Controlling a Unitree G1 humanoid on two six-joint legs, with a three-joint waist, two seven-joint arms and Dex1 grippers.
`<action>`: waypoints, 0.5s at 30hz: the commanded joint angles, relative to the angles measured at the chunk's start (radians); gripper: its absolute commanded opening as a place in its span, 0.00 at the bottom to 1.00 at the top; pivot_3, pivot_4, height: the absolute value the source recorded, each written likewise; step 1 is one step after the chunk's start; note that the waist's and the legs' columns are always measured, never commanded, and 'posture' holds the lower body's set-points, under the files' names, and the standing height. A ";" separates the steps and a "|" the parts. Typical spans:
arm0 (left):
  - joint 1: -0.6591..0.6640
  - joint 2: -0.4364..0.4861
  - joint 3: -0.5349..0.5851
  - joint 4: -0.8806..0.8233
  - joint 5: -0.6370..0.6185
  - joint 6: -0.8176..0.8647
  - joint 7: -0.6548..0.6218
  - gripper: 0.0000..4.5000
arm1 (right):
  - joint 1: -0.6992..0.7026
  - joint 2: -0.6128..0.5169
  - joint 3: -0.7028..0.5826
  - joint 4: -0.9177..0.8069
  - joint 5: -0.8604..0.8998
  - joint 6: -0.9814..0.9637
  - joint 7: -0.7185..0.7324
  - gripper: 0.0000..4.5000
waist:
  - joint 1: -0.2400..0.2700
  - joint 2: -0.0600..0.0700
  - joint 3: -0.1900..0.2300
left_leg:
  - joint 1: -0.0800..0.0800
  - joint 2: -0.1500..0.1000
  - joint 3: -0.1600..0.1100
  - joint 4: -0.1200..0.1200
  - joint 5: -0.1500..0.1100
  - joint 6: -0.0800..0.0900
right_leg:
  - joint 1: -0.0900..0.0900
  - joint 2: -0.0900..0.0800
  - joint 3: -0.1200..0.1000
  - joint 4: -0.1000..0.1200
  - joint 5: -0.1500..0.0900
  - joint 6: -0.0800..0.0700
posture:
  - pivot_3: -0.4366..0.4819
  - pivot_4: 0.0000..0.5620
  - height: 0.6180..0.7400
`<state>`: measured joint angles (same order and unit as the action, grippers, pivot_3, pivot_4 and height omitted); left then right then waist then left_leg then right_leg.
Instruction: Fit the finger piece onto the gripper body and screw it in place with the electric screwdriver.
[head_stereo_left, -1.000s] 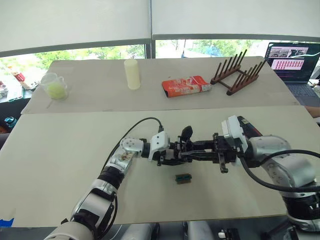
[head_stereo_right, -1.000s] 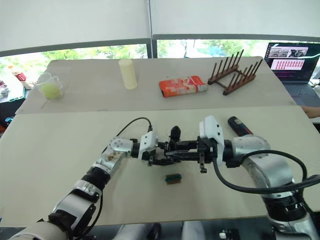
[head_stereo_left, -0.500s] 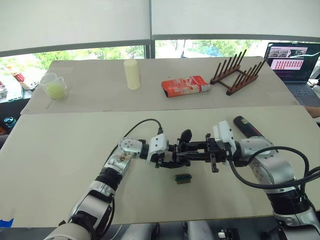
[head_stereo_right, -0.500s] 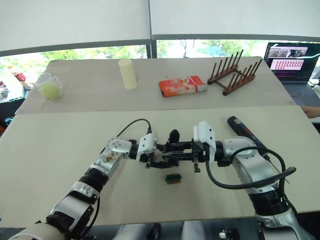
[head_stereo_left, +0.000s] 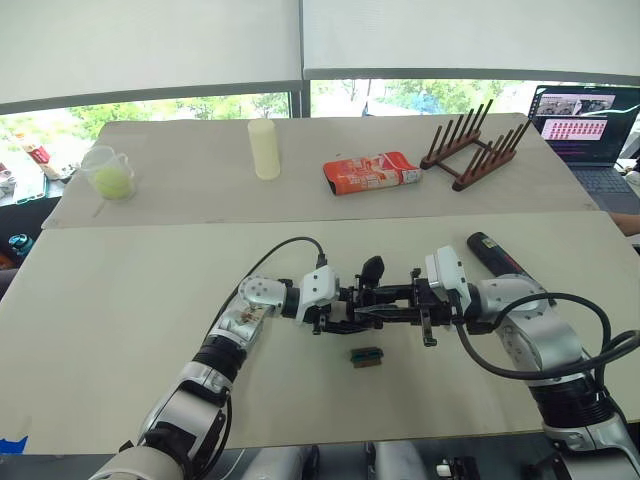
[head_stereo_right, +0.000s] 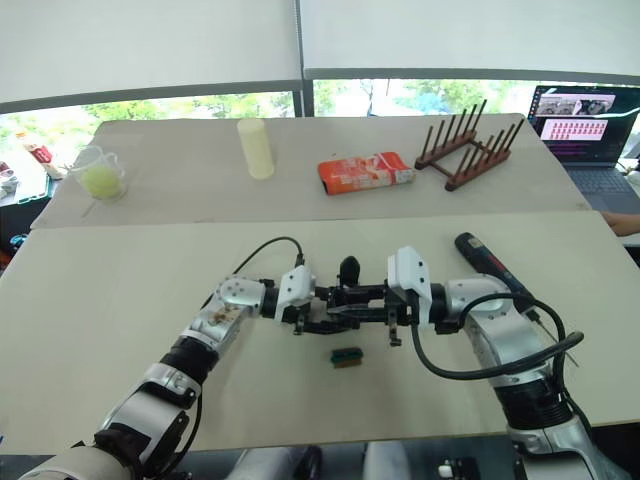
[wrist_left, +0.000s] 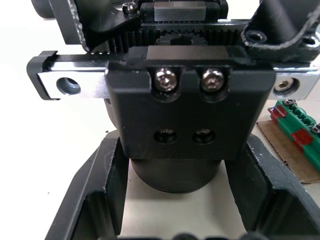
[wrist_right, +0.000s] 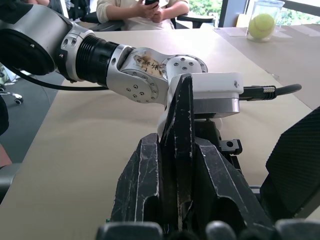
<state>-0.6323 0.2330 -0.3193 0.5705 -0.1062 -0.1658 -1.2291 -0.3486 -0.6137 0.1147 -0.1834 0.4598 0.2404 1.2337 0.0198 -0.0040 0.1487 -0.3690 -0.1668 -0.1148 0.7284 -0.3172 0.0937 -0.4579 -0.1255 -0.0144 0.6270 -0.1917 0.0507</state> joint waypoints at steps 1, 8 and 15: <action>0.002 0.010 0.009 -0.025 0.004 0.010 0.007 0.51 | 0.002 -0.007 0.008 0.012 0.016 0.030 0.018 0.08 | 0.000 0.000 0.000 | 0.000 0.000 0.000 0.000 0.000 0.000 | 0.000 0.000 0.000 0.000 0.000 0.000 | 0.48 0.27 1.00; 0.017 0.026 0.010 -0.050 0.001 0.012 -0.003 0.51 | -0.020 -0.010 0.028 0.087 0.008 0.031 0.051 0.08 | -0.005 0.000 0.000 | 0.000 0.000 0.000 0.000 0.000 0.000 | 0.000 0.000 0.000 0.000 0.000 0.000 | 0.48 0.27 1.00; 0.024 0.031 0.008 -0.063 0.004 0.013 0.000 0.51 | -0.042 -0.017 0.084 0.151 -0.031 0.018 0.101 0.08 | -0.006 0.000 -0.001 | 0.001 0.001 0.000 0.000 0.000 0.000 | 0.000 0.001 0.000 0.000 0.000 0.000 | 0.48 0.27 1.00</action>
<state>-0.6148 0.2463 -0.3201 0.5385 -0.1045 -0.1539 -1.2257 -0.4192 -0.6157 0.1519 -0.0686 0.4897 0.2514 1.3193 0.0136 -0.0041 0.1477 -0.3684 -0.1660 -0.1149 0.7282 -0.3172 0.0936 -0.4576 -0.1248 -0.0142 0.6269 -0.1917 0.0507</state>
